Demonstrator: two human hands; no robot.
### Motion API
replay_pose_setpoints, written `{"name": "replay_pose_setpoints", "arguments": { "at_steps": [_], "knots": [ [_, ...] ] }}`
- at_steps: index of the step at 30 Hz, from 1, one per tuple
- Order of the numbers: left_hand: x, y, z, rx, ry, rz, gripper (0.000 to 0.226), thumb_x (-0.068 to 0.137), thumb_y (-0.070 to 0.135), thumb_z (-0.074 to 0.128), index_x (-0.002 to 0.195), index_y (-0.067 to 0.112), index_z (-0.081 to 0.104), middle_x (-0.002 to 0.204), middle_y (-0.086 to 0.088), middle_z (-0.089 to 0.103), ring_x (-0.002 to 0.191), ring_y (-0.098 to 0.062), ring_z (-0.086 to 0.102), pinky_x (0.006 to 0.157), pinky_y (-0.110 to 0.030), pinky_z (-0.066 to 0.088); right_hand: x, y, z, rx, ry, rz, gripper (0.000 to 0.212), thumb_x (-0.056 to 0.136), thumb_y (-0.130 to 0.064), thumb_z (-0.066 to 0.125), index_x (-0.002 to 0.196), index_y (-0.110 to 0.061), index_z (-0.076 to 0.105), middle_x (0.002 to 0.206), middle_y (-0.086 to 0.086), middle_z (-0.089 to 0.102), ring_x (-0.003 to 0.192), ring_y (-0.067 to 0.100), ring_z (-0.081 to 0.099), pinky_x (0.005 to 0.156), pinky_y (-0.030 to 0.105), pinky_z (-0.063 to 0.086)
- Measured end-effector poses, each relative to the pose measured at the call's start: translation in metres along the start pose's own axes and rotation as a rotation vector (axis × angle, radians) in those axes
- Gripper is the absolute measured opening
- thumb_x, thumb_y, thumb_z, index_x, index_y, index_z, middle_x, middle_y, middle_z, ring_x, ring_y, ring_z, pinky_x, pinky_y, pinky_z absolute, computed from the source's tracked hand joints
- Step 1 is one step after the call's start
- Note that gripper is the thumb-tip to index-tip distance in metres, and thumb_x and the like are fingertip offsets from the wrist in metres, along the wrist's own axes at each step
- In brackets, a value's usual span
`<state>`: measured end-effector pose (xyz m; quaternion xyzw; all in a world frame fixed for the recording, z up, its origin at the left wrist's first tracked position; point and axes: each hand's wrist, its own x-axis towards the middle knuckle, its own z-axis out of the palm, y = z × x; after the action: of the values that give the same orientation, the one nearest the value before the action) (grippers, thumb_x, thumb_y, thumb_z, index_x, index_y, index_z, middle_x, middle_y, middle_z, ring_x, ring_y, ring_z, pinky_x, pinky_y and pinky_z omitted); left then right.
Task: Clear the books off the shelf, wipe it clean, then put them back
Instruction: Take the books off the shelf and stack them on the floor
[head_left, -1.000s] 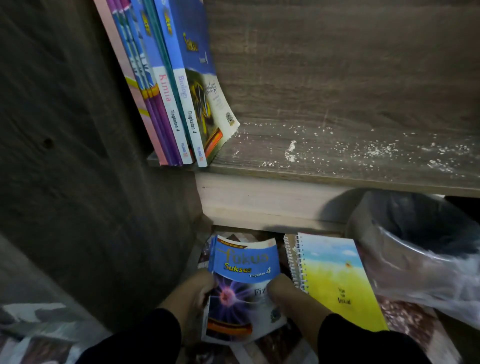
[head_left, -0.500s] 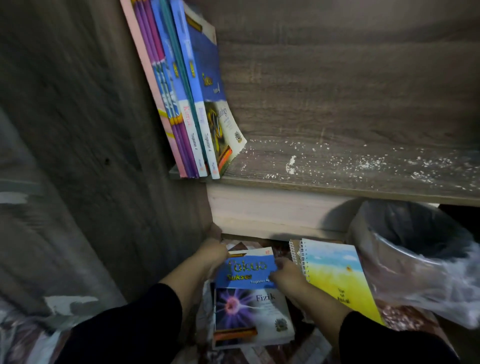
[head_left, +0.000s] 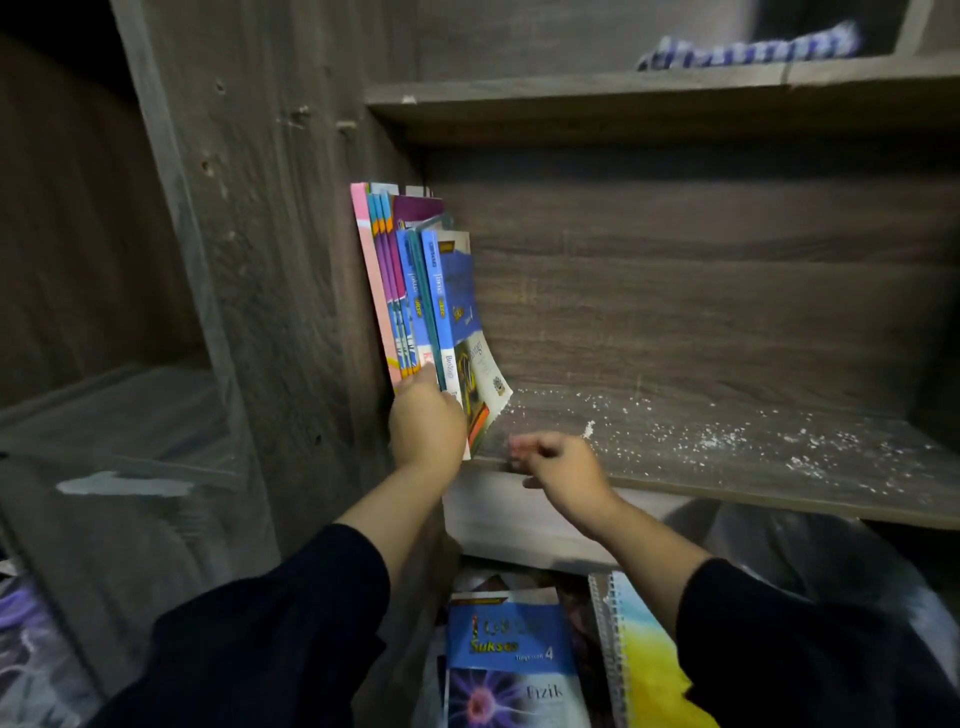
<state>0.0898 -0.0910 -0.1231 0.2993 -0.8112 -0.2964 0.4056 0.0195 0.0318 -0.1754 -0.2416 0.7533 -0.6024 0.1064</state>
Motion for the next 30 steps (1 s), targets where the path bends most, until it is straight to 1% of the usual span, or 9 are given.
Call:
{"name": "replay_pose_setpoints", "arguments": {
  "at_steps": [2, 5, 8, 12, 17, 21, 23, 26, 30],
  "knots": [
    [0.001, 0.002, 0.008, 0.002, 0.054, -0.013, 0.025, 0.09, 0.006, 0.047, 0.113, 0.003, 0.057, 0.116, -0.018, 0.056, 0.105, -0.035, 0.056, 0.088, -0.042, 0.049, 0.012, -0.013, 0.013, -0.048, -0.024, -0.09, 0.032, 0.087, 0.007, 0.054, 0.114, -0.003, 0.067, 0.096, 0.005, 0.067, 0.088, 0.016, 0.06, 0.076, 0.025, 0.049],
    [0.002, 0.008, 0.018, 0.008, 0.145, 0.018, 0.042, 0.09, 0.009, 0.053, 0.131, 0.001, 0.048, 0.122, -0.017, 0.049, 0.117, -0.032, 0.049, 0.101, -0.04, 0.042, 0.027, -0.022, 0.032, -0.112, -0.048, -0.178, 0.04, 0.079, -0.002, 0.061, 0.115, -0.015, 0.068, 0.102, 0.004, 0.072, 0.091, 0.015, 0.064, 0.085, 0.033, 0.054],
    [0.003, 0.007, 0.025, 0.008, 0.155, 0.044, 0.05, 0.091, 0.011, 0.054, 0.139, 0.002, 0.042, 0.127, -0.014, 0.045, 0.123, -0.028, 0.044, 0.105, -0.035, 0.039, 0.034, -0.025, 0.046, -0.094, -0.054, -0.205, 0.024, 0.085, -0.007, 0.06, 0.1, -0.023, 0.07, 0.084, -0.007, 0.065, 0.079, 0.006, 0.056, 0.064, 0.018, 0.048],
    [0.007, 0.004, 0.029, 0.013, 0.189, 0.089, 0.044, 0.092, 0.012, 0.054, 0.134, 0.003, 0.046, 0.123, -0.012, 0.047, 0.123, -0.025, 0.044, 0.102, -0.033, 0.041, 0.037, -0.027, 0.05, -0.107, 0.008, -0.263, 0.022, 0.093, -0.014, 0.055, 0.108, -0.009, 0.069, 0.102, -0.002, 0.064, 0.09, 0.005, 0.05, 0.057, -0.003, 0.036],
    [0.009, 0.004, 0.028, 0.03, 0.219, 0.108, 0.037, 0.09, 0.01, 0.057, 0.127, 0.005, 0.054, 0.121, -0.011, 0.049, 0.12, -0.025, 0.046, 0.098, -0.033, 0.043, 0.042, -0.025, 0.051, 0.017, -0.009, -0.233, 0.019, 0.092, -0.004, 0.054, 0.105, -0.009, 0.067, 0.075, -0.014, 0.054, 0.061, -0.01, 0.044, 0.048, -0.002, 0.036],
    [0.005, 0.011, 0.024, 0.025, 0.171, 0.109, 0.044, 0.095, 0.013, 0.05, 0.138, 0.008, 0.046, 0.132, -0.011, 0.044, 0.119, -0.025, 0.047, 0.096, -0.031, 0.041, 0.044, -0.018, 0.048, 0.038, -0.011, -0.226, 0.024, 0.089, 0.008, 0.052, 0.093, -0.013, 0.063, 0.073, -0.013, 0.054, 0.048, -0.022, 0.048, 0.048, -0.002, 0.036],
    [0.008, 0.016, 0.02, -0.003, 0.162, 0.069, 0.05, 0.096, 0.019, 0.05, 0.143, 0.007, 0.037, 0.133, -0.011, 0.044, 0.12, -0.023, 0.047, 0.096, -0.029, 0.041, 0.045, -0.015, 0.047, 0.001, -0.019, -0.224, 0.035, 0.085, 0.006, 0.057, 0.078, -0.028, 0.064, 0.069, -0.016, 0.059, 0.057, -0.015, 0.053, 0.056, 0.006, 0.045],
    [0.018, 0.017, 0.014, -0.021, 0.158, 0.04, 0.049, 0.095, 0.025, 0.052, 0.138, 0.003, 0.04, 0.123, -0.011, 0.055, 0.116, -0.025, 0.054, 0.093, -0.033, 0.047, 0.047, -0.009, 0.048, -0.069, -0.019, -0.215, 0.033, 0.075, -0.011, 0.066, 0.09, -0.041, 0.068, 0.075, -0.017, 0.064, 0.081, 0.009, 0.061, 0.082, 0.041, 0.058],
    [0.028, 0.021, 0.007, 0.011, 0.082, 0.033, 0.047, 0.091, 0.034, 0.058, 0.124, 0.003, 0.047, 0.118, -0.012, 0.058, 0.111, -0.027, 0.057, 0.085, -0.037, 0.048, 0.048, -0.01, 0.047, 0.01, -0.063, -0.196, 0.037, 0.077, -0.007, 0.071, 0.114, -0.009, 0.068, 0.09, -0.005, 0.066, 0.09, 0.013, 0.06, 0.095, 0.046, 0.051]
  ]
}}
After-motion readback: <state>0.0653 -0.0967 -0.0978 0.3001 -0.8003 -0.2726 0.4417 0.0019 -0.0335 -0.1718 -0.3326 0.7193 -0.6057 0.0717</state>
